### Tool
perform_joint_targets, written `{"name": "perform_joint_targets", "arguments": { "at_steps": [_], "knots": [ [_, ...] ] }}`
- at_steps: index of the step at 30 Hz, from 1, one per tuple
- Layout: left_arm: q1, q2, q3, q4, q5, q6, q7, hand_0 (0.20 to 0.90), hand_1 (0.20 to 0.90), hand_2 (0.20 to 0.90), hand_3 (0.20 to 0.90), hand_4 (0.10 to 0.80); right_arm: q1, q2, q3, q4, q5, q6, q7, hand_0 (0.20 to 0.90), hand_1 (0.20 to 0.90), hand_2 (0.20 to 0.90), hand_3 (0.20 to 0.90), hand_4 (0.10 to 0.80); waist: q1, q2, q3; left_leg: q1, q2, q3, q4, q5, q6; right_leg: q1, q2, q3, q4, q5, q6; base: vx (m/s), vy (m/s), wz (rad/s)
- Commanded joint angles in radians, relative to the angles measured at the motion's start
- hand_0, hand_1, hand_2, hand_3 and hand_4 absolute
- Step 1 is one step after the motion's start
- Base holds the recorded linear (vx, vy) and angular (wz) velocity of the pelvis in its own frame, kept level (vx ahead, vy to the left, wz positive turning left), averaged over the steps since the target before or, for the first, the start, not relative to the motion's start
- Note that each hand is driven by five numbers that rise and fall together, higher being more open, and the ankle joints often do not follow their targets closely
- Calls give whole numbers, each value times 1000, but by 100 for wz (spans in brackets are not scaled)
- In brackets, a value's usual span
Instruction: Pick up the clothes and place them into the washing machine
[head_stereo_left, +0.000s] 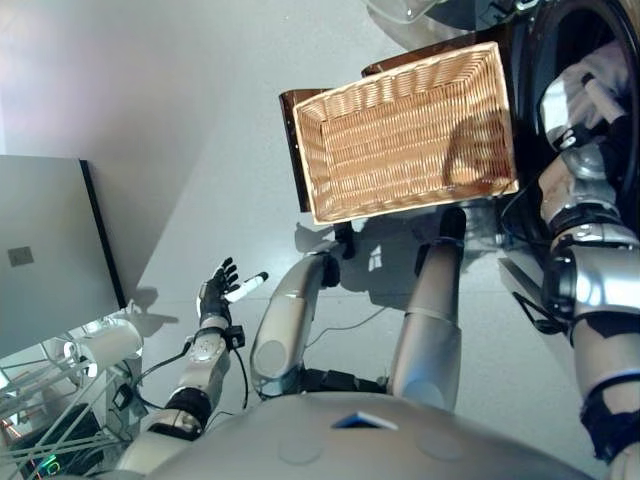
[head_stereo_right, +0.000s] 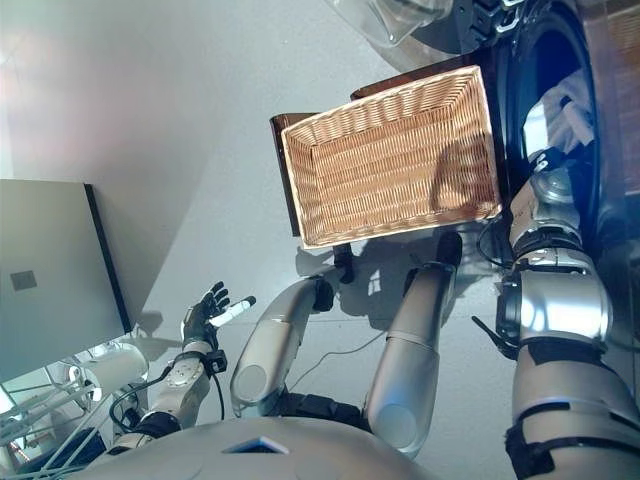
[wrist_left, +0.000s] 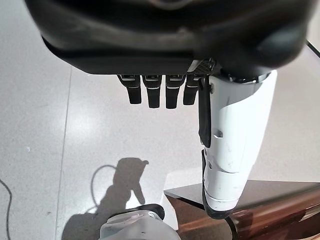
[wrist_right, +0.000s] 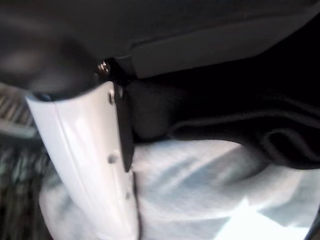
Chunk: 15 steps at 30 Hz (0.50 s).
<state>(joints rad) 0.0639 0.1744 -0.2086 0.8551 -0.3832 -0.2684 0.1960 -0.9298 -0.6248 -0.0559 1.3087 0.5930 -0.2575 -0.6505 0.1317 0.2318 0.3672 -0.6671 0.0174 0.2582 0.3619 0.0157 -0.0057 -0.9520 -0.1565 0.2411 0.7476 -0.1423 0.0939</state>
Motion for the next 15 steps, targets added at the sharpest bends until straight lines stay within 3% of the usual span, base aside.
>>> {"name": "perform_joint_targets", "arguments": {
  "at_steps": [1, 8, 15],
  "knots": [
    [62, 66, 17, 35, 6, -9, 17, 900, 900, 900, 900, 800, 32, -68, -56, -60, 217, -98, 49, 200, 200, 200, 200, 300, -13, 39, -65, -69, 20, 0, 54, -20, -43, 47, 2, -5, -105, 38, -61, 0, 0, 0],
    [60, 41, -14, 54, -30, 19, 3, 900, 900, 900, 900, 800, 17, -10, -190, -97, 573, -223, 116, 200, 200, 200, 200, 300, -17, 52, -78, -46, 10, -2, 26, -15, -48, 65, 0, -4, -110, 25, -60, 25, 6, -2],
    [62, 24, -32, 63, -68, 24, 5, 900, 900, 900, 900, 800, 16, 8, -297, -204, 701, -334, 93, 200, 200, 200, 200, 300, -22, 74, -97, -12, -4, -3, -2, -7, -53, 95, -7, -3, -113, 8, -58, 39, 14, 0]
  ]
}}
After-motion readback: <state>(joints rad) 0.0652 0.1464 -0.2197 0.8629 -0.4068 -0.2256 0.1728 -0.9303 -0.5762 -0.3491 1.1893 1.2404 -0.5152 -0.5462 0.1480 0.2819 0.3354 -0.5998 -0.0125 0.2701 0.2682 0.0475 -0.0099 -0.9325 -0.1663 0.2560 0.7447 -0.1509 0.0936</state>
